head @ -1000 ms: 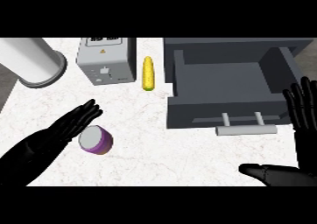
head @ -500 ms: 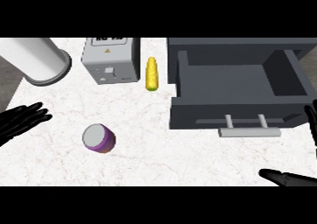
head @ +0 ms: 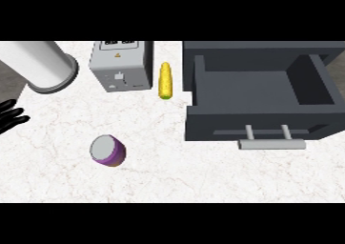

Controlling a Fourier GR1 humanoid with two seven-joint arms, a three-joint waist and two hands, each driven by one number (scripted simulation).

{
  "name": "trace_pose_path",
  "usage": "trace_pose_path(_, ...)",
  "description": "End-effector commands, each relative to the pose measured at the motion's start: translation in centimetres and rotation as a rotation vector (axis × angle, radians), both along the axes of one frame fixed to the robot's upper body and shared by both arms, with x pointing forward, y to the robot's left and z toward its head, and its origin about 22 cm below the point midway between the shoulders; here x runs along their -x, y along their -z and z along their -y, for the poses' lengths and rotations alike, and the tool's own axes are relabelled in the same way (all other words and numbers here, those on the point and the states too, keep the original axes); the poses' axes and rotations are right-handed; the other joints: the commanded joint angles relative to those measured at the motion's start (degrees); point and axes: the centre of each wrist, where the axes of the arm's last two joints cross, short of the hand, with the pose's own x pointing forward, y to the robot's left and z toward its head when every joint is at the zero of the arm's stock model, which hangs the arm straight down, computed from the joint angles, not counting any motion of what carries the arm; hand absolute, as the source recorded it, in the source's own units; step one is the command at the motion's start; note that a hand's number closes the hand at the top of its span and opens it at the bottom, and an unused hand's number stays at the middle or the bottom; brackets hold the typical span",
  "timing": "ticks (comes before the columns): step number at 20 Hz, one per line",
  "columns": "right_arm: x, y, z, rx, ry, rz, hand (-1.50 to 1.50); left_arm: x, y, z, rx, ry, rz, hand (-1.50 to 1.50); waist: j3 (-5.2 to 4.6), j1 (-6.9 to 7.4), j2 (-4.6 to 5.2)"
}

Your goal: Pick up the can, place it into the drawer and close the drawer

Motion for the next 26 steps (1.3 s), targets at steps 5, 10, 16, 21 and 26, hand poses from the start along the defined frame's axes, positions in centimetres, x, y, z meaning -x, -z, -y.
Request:
trace_pose_path(5,2.1,0.6,3.2,0.007,-0.02,-0.011,-1.5,-0.9,0.3,-0.3,0.059,-0.01,-0.193,-1.5,0.06,-0.11,-0.03)
trace_pose_path(10,4.3,1.3,0.9,-0.008,-0.016,0.008,-1.5,-2.4,1.8,1.0,0.058,0.025,-0.232,-1.5,-0.01,-0.35,0.04)
trace_pose_path(16,4.8,0.3,5.0,0.008,-0.007,-0.001,-1.5,-3.0,2.3,4.1,0.055,0.007,-0.278,-1.5,0.0,-0.06,-0.01)
trace_pose_path(21,3.8,0.6,4.6,0.003,0.003,0.024,-1.5,-2.0,3.2,6.1,0.032,0.014,-0.284,-1.5,-0.01,0.38,-0.02)
trace_pose_path(26,4.7,0.4,4.0,0.007,0.002,-0.003,-1.5,-3.3,5.4,8.1,0.014,-0.013,-0.299,-1.5,-0.02,0.13,0.01)
